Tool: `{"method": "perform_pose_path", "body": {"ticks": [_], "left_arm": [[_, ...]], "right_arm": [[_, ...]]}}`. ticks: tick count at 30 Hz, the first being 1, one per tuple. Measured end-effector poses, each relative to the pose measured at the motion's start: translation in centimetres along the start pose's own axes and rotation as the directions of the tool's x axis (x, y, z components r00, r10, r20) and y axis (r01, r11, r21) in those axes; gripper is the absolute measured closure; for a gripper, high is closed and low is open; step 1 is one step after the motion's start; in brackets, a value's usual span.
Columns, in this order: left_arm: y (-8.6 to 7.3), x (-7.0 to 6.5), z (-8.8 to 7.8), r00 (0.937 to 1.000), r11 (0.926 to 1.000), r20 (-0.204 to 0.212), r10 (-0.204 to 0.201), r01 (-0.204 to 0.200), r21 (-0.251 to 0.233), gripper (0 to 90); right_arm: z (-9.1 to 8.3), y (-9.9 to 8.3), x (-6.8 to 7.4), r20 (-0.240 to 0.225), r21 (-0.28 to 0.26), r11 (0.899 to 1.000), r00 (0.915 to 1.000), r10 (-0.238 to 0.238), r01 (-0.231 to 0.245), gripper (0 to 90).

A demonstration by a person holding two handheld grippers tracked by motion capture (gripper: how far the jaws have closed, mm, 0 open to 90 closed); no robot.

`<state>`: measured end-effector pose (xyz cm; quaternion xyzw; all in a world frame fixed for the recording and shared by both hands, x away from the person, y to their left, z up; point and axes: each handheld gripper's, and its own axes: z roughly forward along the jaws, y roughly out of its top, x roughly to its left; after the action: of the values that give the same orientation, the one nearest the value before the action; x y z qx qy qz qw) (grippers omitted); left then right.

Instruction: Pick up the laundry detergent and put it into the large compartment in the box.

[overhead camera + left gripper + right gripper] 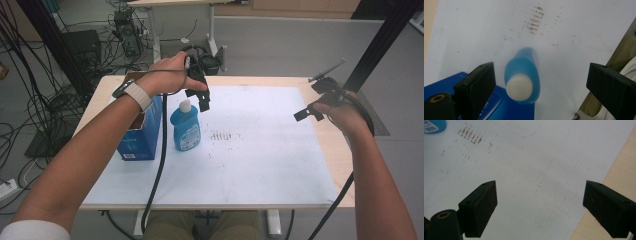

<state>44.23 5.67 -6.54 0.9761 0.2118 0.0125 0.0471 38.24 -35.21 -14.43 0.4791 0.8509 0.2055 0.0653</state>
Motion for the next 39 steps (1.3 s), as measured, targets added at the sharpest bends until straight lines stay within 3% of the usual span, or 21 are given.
{"method": "perform_pose_path", "body": {"ticks": [10, 23, 39], "left_arm": [[-0.7, 0.5, 0.3, 0.9984, 0.9983, 0.003, -0.057, 0.057, 0.012, 9.0], [-1.4, 1.2, 0.7, 0.9976, 0.9974, 0.008, -0.069, 0.069, 0.021, 9.0], [-1.8, 1.9, 1.5, 0.9922, 0.9916, 0.006, -0.125, 0.124, 0.035, 9.0]], "right_arm": [[0.3, 0.2, 0.1, -0.006, 0.008, 1.000, 0.9999, -0.015, 0.015, 12.3], [0.5, 0.7, 0.1, -0.011, 0.006, 0.999, 0.9994, -0.031, 0.031, 12.3], [0.9, 1.1, 0.3, -0.018, 0.006, 0.999, 0.9990, -0.040, 0.040, 12.3]]}}
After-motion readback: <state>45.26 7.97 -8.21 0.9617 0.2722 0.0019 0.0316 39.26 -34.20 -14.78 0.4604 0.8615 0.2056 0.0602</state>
